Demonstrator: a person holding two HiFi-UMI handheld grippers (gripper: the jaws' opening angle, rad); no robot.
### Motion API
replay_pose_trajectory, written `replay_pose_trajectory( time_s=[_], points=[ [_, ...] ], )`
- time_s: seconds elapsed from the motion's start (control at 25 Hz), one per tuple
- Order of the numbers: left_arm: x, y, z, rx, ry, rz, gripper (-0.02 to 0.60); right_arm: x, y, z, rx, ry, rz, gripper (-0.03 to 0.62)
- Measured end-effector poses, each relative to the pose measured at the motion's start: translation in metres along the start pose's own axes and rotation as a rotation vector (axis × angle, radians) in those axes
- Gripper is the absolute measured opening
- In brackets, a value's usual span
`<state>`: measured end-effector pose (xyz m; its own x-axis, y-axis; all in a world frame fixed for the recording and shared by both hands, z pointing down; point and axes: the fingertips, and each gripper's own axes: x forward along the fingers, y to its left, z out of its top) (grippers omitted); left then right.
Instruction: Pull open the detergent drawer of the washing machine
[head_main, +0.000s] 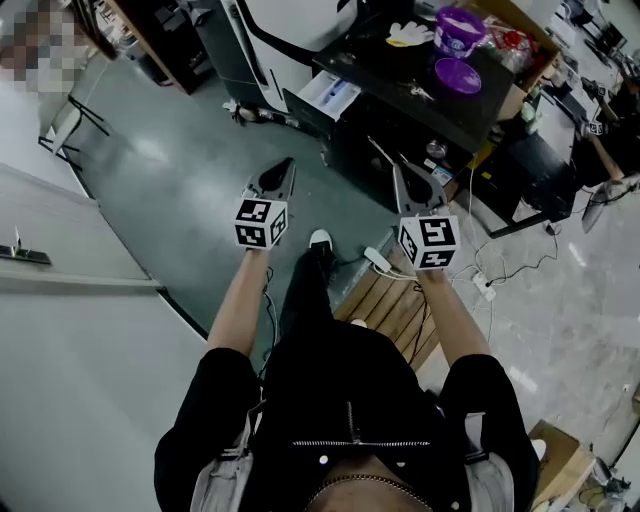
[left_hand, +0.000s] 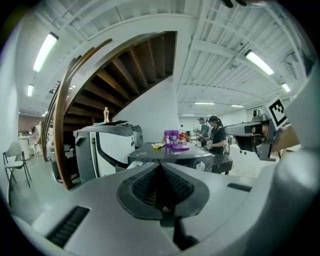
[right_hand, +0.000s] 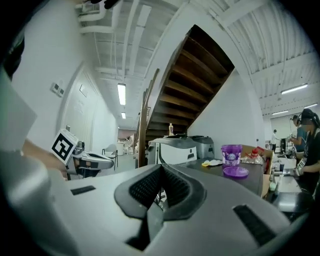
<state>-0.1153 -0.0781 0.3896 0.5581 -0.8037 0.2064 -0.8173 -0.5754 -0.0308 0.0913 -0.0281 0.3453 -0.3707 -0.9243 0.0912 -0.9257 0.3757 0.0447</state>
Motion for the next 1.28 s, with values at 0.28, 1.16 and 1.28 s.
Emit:
replay_pose_trajectory(
  time_s=[0.28, 1.16, 1.28],
  points=[
    [-0.042, -0.018, 0.044, 0.016, -0.085, 0.026, 0.020, -0.024, 0.016, 0.027, -0.018, -0.041, 0.007, 0.005],
    [-0.069, -0.054, 0.050, 0.038, -0.116, 0.027, 0.020, -0.067, 0.020, 0.034, 0.003, -0.069, 0.008, 0.005],
    [-0.069, -0.050, 0.051, 0.039, -0.118, 0.029, 0.020, -0.063, 0.021, 0.036, 0.008, -0.074, 0.010, 0.005]
  ],
)
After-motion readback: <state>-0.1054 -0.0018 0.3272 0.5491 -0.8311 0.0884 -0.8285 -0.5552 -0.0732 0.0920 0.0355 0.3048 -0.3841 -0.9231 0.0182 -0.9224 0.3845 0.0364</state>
